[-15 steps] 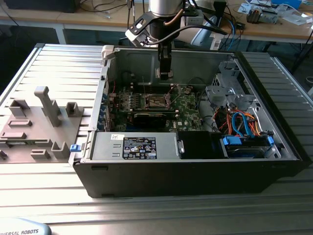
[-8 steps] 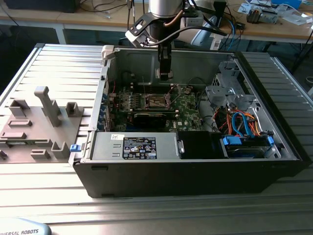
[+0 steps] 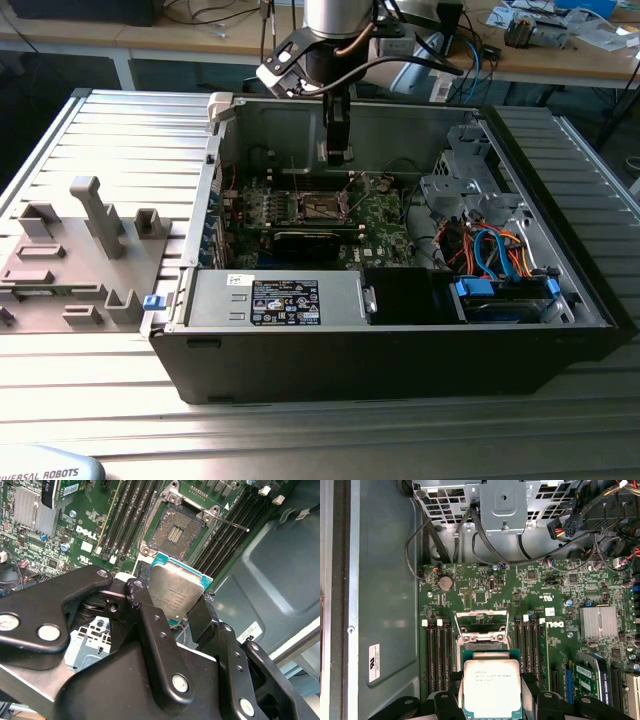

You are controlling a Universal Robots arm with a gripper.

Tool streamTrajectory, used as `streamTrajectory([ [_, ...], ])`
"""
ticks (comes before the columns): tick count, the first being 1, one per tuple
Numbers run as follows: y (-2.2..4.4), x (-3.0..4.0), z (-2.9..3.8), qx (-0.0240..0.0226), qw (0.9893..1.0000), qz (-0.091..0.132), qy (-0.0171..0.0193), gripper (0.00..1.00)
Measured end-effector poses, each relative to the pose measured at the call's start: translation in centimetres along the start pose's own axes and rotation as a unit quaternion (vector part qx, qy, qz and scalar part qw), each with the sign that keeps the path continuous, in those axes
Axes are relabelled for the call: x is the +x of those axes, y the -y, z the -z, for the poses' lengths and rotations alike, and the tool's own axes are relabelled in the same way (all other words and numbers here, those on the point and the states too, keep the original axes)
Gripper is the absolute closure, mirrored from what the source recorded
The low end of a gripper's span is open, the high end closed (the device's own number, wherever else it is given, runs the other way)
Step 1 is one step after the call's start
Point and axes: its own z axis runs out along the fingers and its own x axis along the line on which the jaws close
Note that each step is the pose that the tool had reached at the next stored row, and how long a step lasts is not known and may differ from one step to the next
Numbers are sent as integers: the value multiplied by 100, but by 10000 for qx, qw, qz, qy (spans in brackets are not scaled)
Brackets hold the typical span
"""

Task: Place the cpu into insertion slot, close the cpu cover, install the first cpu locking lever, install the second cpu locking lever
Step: 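Place the cpu into insertion slot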

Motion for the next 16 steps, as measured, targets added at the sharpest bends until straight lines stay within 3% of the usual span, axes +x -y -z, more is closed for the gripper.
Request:
streamTrajectory([
  [16, 3, -1, -37, 0, 10000, 0, 0, 46],
])
